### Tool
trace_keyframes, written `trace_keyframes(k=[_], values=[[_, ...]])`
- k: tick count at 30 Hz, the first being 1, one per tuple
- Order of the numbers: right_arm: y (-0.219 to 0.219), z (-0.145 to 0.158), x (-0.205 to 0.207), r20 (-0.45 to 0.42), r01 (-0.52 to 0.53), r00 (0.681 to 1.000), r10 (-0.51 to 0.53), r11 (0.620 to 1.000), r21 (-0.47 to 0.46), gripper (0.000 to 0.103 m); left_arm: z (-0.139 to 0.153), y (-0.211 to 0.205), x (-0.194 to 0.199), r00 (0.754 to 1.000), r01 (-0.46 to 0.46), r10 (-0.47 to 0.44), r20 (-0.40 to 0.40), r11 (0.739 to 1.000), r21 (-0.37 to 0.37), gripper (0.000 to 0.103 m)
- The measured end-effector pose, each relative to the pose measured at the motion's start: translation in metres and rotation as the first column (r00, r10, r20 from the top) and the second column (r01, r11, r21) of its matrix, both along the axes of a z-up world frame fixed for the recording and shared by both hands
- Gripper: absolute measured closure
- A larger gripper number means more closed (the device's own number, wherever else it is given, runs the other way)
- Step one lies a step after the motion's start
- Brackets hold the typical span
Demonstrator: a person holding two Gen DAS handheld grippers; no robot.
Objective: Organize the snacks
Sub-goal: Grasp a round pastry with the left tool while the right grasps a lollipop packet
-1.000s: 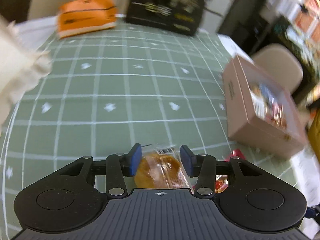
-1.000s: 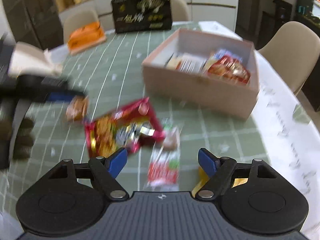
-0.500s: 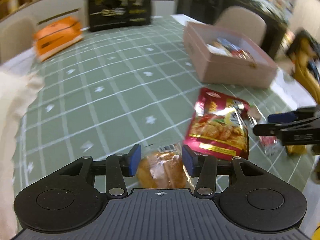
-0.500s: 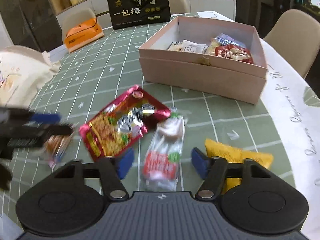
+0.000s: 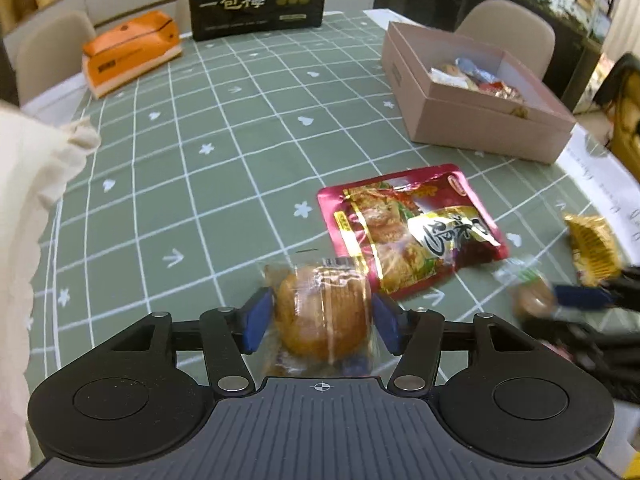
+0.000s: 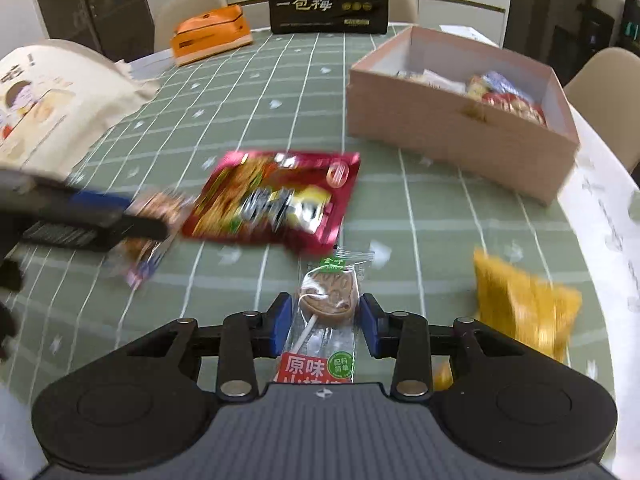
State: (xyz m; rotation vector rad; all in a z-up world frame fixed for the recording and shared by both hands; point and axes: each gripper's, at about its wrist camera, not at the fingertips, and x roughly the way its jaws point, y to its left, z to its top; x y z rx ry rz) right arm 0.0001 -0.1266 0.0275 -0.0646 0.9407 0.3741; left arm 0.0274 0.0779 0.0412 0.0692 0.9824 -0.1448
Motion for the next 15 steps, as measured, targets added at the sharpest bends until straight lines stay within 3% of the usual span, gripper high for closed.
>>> trace_keyframes(k=[3, 9, 15], values=[[-0.01, 0.003, -0.022, -0.005, 0.019, 1.0, -0.019, 1.0, -0.002, 0.065, -0.004, -0.011, -0.001, 0.999, 0.031, -0.031, 0.006, 0.999, 0.033, 0.042], [-0.043, 0.016, -0.042, 0.023, 0.07, 0.997, -0.071, 0.996, 0.051, 0.051, -0.002, -0.034, -0.028, 0.993, 0.119, -0.119, -0.015, 0.992, -0.045, 0.042], [-0.039, 0.012, -0.035, 0.011, 0.064, 0.998, -0.064, 0.996, 0.059, 0.051, -0.002, -0.047, -0.04, 0.99, 0.13, -0.134, -0.05, 0.989, -0.066, 0.042]])
